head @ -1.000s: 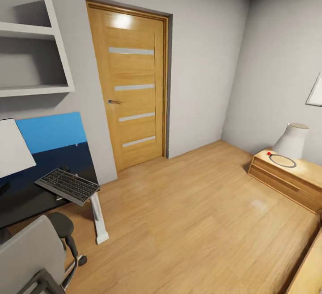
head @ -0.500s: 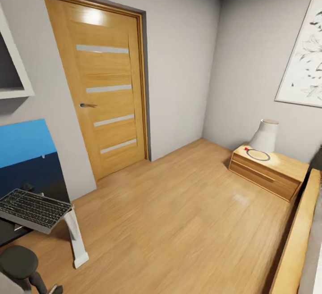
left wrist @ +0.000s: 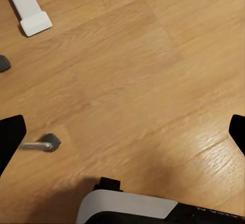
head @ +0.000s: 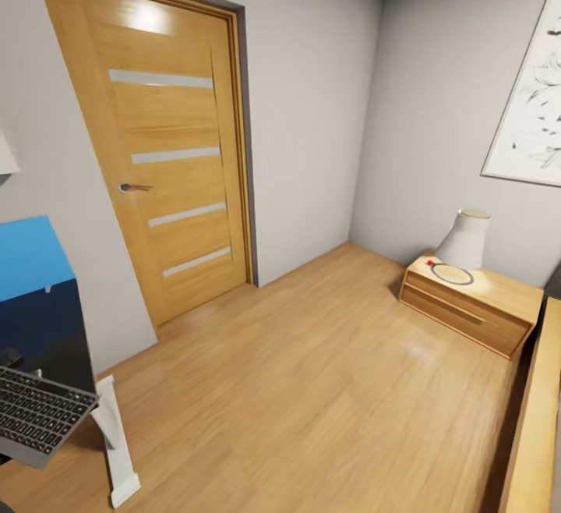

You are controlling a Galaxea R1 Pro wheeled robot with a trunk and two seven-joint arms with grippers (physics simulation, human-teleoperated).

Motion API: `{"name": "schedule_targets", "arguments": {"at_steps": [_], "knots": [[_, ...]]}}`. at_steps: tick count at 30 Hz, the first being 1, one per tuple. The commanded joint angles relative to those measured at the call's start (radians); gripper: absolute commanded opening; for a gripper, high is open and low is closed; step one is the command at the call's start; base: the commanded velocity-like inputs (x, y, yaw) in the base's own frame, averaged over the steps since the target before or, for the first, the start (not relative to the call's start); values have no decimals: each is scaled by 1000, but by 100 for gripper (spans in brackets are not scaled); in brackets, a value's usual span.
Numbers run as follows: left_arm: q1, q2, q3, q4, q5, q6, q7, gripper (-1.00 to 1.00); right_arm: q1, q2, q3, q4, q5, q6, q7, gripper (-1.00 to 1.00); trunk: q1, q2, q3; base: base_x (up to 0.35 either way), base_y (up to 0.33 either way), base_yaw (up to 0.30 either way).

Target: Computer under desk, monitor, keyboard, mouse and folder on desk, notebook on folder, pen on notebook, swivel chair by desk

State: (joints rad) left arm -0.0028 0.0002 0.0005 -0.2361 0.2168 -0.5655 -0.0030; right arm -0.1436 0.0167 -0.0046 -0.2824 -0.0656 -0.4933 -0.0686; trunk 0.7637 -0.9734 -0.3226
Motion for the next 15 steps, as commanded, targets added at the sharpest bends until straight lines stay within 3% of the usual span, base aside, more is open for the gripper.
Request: {"name": "schedule_targets", "arguments": {"at_steps": [1,15], "knots": [[0,0,0,0,3,-2,0,100,-1,0,0,1,-6,-4,1,100,1,-1,-1,325,4,-1],[0,1,1,0,3,-2,0,100,-1,0,1,0,-4,-4,1,100,1,-1,-1,326,1,0]]}}
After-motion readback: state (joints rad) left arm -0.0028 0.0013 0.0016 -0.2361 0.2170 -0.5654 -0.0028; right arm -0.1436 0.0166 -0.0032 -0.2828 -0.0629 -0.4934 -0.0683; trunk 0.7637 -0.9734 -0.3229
